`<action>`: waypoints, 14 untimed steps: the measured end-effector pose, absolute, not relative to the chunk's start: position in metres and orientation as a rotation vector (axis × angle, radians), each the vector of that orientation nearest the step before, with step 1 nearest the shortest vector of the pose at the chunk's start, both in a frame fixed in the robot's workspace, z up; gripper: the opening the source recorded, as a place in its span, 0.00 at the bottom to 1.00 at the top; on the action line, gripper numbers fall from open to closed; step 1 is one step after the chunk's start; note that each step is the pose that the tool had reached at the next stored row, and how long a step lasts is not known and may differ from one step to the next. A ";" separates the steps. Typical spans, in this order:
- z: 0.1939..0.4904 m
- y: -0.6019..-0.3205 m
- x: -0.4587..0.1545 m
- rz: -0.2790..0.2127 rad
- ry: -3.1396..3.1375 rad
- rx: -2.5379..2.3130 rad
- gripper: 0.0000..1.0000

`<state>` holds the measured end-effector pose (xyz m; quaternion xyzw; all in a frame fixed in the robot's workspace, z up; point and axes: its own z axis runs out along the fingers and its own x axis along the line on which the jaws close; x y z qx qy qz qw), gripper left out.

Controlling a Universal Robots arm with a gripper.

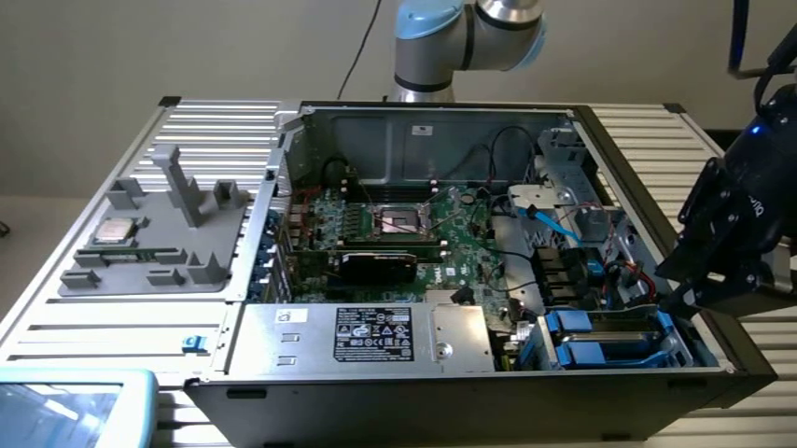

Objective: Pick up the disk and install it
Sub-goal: 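Insert the disk into the insertion slot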

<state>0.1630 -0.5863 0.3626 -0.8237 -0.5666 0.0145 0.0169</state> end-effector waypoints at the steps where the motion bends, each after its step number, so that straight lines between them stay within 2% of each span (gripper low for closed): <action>1: 0.362 -0.585 0.163 0.045 -1.760 -2.561 0.45; 14: 0.357 -0.575 0.161 0.044 -1.732 -2.580 0.45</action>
